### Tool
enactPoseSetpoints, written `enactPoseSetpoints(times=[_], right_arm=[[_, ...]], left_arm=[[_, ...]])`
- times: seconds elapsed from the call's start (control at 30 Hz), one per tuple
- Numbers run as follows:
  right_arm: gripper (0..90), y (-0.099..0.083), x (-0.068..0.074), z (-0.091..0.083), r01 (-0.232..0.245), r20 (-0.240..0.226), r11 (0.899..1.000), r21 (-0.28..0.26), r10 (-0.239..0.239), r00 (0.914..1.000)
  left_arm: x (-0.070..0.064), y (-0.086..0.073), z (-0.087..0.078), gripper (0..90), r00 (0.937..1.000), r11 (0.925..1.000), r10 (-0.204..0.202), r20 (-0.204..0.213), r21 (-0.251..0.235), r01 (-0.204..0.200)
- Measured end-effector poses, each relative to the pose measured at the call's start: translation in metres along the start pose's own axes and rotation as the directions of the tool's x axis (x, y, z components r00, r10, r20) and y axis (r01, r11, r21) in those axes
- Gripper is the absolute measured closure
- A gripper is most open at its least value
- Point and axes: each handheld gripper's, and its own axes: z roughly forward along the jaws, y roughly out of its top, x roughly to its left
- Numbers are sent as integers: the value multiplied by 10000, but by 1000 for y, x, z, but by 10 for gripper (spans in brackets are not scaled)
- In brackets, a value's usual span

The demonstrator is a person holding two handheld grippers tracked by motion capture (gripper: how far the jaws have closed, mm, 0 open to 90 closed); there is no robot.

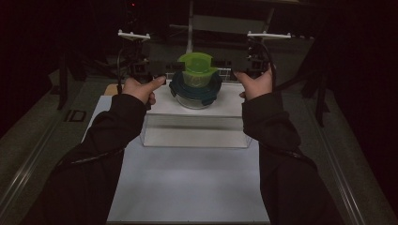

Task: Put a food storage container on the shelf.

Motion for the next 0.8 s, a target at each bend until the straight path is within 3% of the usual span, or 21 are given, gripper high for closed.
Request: enactPoseSetpoints(times=[0.03, 0.07, 0.1, 0.13, 0.23, 0.27, 0.3, 0.33, 0.37, 0.4, 0.43, 0.53, 0.8], right_arm=[[276, 0, 0, 0, 0, 0, 10000, 0, 0, 10000], [237, -3, 2, -3, 234, -143, 9997, -69, -235, 9996], [228, -4, 4, -4, 345, -152, 9994, -90, -346, 9993], [223, -6, 5, -6, 446, -139, 9990, -85, -447, 9989], [199, -11, 9, -11, 765, -247, 9970, -110, -767, 9967], [199, -14, 10, -13, 838, -245, 9964, -129, -841, 9962], [199, -14, 10, -13, 838, -245, 9964, -129, -841, 9962], [200, -19, 12, -17, 997, -205, 9949, -139, -1000, 9948], [200, -19, 12, -17, 997, -205, 9949, -139, -1000, 9948], [199, -22, 13, -19, 1053, -234, 9943, -187, -1058, 9941], [199, -29, 15, -23, 1220, -225, 9924, -151, -1224, 9922], [199, -39, 17, -28, 1358, -283, 9906, -137, -1362, 9903], [198, -64, 16, -44, 1653, -571, 9861, -145, -1659, 9845]], left_arm=[[0, 0, 0, 322, 10000, 10000, 0, 0, 0, 0], [-3, -3, -4, 284, 9982, 9994, 328, 494, -165, -320], [-3, -3, -4, 284, 9982, 9994, 328, 494, -165, -320], [-6, -5, -6, 275, 9956, 9977, 609, 712, -329, -586], [-9, -9, -7, 161, 9912, 9948, 943, 925, -460, -904], [-12, -14, -8, 136, 9849, 9901, 1381, 1044, -406, -1345], [-12, -14, -8, 131, 9849, 9901, 1381, 1044, -406, -1345], [-14, -19, -10, 109, 9788, 9856, 1660, 1200, -515, -1608], [-14, -19, -10, 83, 9788, 9856, 1660, 1200, -515, -1608], [-15, -24, -11, 83, 9729, 9798, 1964, 1219, -622, -1900], [-16, -27, -11, 39, 9710, 9778, 2069, 1200, -600, -2009], [-19, -35, -15, 26, 9646, 9698, 2376, 1148, -845, -2288], [-30, -59, -27, 25, 9501, 9590, 2785, 1408, -948, -2671]])
